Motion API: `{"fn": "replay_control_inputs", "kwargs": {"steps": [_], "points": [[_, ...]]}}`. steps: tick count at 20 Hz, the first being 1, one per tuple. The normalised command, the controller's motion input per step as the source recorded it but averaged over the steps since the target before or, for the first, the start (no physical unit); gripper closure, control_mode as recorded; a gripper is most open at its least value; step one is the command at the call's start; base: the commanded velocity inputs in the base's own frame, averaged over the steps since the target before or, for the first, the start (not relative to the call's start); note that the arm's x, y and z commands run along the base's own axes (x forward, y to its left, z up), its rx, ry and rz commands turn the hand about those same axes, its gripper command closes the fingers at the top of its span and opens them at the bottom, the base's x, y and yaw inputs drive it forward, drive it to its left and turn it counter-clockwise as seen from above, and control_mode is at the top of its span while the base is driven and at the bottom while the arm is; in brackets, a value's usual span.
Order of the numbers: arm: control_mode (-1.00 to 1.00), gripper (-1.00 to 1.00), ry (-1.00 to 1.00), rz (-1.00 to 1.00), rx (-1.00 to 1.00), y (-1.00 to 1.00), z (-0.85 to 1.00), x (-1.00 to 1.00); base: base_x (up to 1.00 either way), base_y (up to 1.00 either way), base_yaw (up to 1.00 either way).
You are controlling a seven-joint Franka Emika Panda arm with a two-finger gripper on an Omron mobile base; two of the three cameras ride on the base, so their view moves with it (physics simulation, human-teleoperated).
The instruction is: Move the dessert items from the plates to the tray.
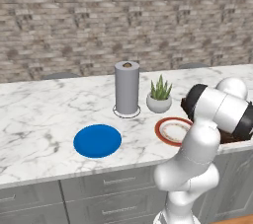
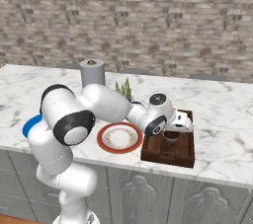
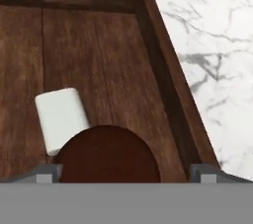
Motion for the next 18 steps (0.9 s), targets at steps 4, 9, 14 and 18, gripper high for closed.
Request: {"fn": "replay_control_inputs", "kwargs": {"steps": [4,9,14,18], "points": [[-1.00,-1.00,0.03,0.04,0.00,0.00,0.20,0.03,0.00,0.00,0.00],[-1.00,-1.00,-0.19,0.00,0.12,0.00,1.00,-0.27,0.00,0.00,0.00],[-1.00,-1.00,-0.28,0.02,0.11,-0.36,0.95,-0.97,0.00,0.00,0.00],[-1.00,-1.00,-0.46,0.01,0.20,-0.60,0.96,-1.00,0.00,0.00,0.00]]}}
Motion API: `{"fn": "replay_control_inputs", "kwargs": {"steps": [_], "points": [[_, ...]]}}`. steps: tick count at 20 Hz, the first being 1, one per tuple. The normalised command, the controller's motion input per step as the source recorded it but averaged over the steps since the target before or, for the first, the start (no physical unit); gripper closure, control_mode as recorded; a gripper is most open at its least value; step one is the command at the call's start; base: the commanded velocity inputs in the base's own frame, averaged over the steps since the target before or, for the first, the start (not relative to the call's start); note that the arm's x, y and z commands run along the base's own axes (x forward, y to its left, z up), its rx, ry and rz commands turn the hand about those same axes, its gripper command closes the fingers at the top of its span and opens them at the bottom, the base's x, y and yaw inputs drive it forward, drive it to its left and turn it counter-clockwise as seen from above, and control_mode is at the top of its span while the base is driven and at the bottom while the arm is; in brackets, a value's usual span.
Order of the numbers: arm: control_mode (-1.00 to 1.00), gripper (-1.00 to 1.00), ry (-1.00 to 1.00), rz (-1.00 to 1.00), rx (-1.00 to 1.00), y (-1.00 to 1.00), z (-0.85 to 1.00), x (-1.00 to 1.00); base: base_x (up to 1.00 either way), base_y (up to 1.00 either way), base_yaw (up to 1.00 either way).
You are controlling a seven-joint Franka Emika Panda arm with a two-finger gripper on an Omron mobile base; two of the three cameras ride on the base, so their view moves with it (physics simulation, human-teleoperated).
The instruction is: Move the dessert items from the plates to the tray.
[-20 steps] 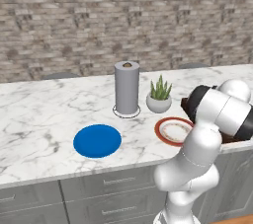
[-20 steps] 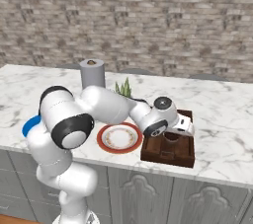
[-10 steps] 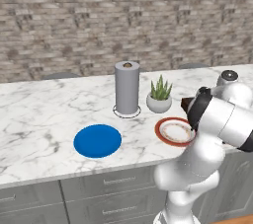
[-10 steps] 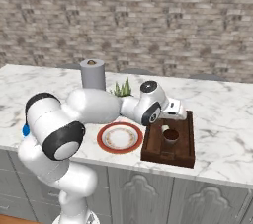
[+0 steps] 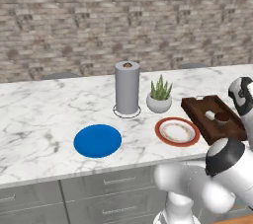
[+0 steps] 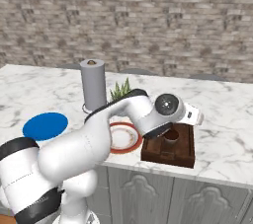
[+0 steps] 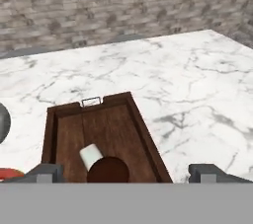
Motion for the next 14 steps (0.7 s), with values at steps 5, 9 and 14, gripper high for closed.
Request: {"fn": "replay_control_inputs", "kwargs": {"steps": [5,9,14], "points": [[-1.00,-1.00,-0.51,0.01,0.06,0.03,0.92,-1.00,0.00,0.00,0.00],[-1.00,-1.00,-0.04,-0.03,0.04,-0.08,0.07,0.01,0.00,0.00,0.00],[-1.00,-1.00,-0.16,0.07,-0.08,0.27,0.00,-0.60,0.00,0.00,0.00]]}}
